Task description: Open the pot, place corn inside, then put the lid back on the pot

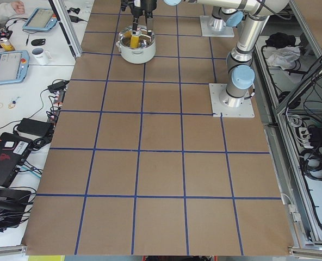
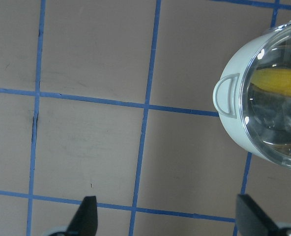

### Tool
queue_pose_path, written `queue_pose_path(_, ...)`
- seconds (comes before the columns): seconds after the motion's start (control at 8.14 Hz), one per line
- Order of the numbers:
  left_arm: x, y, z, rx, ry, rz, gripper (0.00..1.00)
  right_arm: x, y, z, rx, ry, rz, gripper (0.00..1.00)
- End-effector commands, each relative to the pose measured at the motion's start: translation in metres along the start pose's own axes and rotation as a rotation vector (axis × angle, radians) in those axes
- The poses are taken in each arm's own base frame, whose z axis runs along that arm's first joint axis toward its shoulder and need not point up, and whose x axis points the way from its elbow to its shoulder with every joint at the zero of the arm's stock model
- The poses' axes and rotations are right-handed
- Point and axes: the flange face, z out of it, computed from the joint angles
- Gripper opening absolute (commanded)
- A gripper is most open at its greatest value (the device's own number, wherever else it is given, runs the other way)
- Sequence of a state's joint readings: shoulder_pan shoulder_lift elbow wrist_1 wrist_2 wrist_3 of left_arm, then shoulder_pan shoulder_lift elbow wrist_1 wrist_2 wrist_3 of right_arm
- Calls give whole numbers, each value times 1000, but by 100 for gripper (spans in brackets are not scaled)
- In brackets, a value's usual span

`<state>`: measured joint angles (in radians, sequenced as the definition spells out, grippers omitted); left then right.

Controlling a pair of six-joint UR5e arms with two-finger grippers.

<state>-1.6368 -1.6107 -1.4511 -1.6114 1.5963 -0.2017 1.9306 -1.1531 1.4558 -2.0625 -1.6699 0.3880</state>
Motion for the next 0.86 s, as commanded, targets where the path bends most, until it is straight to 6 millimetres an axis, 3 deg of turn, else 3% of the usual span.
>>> queue_pose_path(0.0,0,0,0,-1,-1,-1,100,17,-3,-38,47,-11,4,100)
queue_pose_path(0.12,0,0,0,-1,-1,-1,100,53,-6,-79,62,-9,53,100)
queue_pose_path(0.37,0,0,0,-2,-1,-1,100,129,21,-156,-45,-3,30,100)
queue_pose_path(0.49,0,0,0,-1,-1,-1,100,158,33,-180,-73,9,24,100)
queue_pose_path(0.74,0,-2,2,-4,-1,-1,100,174,41,-201,-55,9,3,100)
